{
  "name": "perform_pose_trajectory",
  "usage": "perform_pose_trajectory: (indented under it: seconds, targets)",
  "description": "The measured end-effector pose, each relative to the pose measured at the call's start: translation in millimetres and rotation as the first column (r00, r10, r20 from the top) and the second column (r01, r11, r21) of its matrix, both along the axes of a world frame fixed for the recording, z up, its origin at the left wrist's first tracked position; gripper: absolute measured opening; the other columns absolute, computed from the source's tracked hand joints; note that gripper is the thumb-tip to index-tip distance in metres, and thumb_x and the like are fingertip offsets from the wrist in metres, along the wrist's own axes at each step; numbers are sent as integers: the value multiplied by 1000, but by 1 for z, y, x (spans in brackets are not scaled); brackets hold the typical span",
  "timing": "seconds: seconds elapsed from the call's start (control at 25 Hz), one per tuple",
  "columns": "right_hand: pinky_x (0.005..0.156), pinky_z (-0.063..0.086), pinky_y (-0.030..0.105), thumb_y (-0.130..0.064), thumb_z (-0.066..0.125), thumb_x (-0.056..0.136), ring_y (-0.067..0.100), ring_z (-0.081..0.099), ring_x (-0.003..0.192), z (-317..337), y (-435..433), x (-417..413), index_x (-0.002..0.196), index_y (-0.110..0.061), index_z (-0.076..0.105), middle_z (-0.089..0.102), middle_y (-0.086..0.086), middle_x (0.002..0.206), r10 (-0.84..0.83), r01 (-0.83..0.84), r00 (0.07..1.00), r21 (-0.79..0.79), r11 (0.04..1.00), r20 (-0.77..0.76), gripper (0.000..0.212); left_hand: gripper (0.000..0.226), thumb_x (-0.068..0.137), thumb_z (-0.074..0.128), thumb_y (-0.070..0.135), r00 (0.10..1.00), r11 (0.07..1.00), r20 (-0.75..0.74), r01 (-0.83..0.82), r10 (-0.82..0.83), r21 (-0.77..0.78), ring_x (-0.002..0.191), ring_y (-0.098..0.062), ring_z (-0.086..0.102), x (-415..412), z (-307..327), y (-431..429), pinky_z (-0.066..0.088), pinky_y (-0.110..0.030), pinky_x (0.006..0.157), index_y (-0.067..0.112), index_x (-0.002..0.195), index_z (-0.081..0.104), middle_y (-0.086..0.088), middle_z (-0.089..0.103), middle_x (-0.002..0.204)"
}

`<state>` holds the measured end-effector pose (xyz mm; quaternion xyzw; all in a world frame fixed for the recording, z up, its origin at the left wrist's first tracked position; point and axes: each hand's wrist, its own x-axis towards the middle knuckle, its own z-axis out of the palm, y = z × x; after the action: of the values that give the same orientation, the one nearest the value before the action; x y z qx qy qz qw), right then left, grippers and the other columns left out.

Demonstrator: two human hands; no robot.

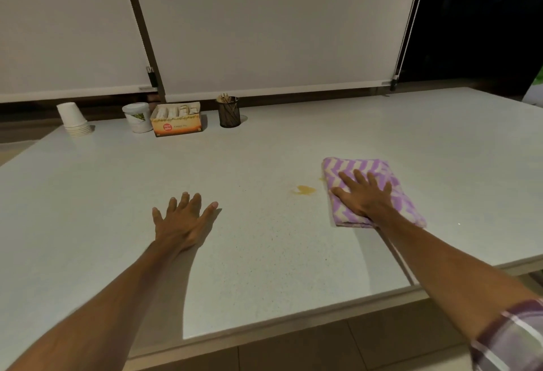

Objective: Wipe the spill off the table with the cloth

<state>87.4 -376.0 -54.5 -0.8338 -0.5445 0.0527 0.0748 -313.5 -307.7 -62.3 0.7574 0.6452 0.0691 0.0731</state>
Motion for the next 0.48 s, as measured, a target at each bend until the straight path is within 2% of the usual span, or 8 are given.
perform_pose_trajectory:
  seconds: [0.12,0.2,0.36,0.48]
  targets:
    - [115,1,60,-72,24,89,25,5,150,-6,10,-7,148,-51,13,8,-9,163,117,-116,993,-26,993,25,64,85,85,7,74,999,998,-31,34,-32,54,151,-30,13,9,2,7,3,-61,118,21,145,34,-5,19,163]
    - [115,1,59,-73,22,88,22,6,150,-8,9,12,146,-54,12,8,-11,163,180,-179,983,-28,983,43,62,81,88,9,72,1000,998,-19,22,-21,58,151,-29,10,13,-2,11,1,-62,118,21,150,27,-4,15,164]
    - [115,1,60,-75,21,87,24,6,150,-5,39,40,146,-54,13,7,-11,163,67,-67,998,-42,997,9,64,83,87,6,74,1000,999,-8,-20,21,44,152,-27,0,10,-13,16,-8,-66,113,27,155,13,2,5,166]
    - [115,2,62,-73,22,88,28,5,150,-4,80,19,148,-49,14,8,-8,163,64,-64,998,-15,998,-7,65,84,85,4,76,999,999,-6,-32,32,36,152,-26,-4,13,-14,18,-10,-68,111,29,155,8,3,0,166]
